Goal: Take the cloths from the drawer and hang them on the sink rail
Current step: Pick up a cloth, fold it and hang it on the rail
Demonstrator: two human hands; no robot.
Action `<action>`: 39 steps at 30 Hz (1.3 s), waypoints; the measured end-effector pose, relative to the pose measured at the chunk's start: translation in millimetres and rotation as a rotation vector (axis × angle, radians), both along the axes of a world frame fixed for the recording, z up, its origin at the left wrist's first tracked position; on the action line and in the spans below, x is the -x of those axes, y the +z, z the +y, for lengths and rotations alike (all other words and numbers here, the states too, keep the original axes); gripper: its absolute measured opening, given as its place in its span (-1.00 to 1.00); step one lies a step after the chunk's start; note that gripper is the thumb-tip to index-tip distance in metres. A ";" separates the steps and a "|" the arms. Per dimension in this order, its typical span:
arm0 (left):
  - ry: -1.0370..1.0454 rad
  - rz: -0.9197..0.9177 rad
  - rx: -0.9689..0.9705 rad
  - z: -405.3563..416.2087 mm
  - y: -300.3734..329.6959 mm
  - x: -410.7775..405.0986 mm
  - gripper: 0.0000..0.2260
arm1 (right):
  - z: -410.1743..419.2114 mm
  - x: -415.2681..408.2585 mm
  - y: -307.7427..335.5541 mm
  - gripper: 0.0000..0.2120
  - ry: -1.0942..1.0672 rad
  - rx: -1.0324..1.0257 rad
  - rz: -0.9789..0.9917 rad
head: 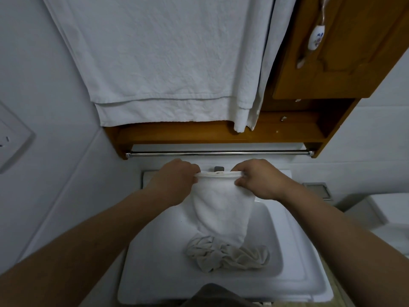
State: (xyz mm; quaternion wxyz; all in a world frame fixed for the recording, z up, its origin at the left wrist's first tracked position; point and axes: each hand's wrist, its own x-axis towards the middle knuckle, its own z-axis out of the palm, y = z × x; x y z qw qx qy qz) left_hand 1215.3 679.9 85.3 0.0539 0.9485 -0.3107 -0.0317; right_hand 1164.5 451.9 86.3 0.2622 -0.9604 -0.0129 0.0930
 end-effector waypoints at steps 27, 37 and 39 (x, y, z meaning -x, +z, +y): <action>-0.101 -0.211 0.088 -13.0 62.0 -12.4 -0.75 | -2.5 1.4 30.4 -0.87 0.069 0.328 -0.037; -0.048 -0.208 0.045 -27.0 36.5 -5.4 -0.79 | -22.5 -1.8 50.4 -0.86 -0.071 0.249 -0.200; -0.035 -0.261 0.154 -34.2 43.4 -11.3 -0.78 | -27.7 -0.4 45.6 -0.81 -0.126 0.230 -0.197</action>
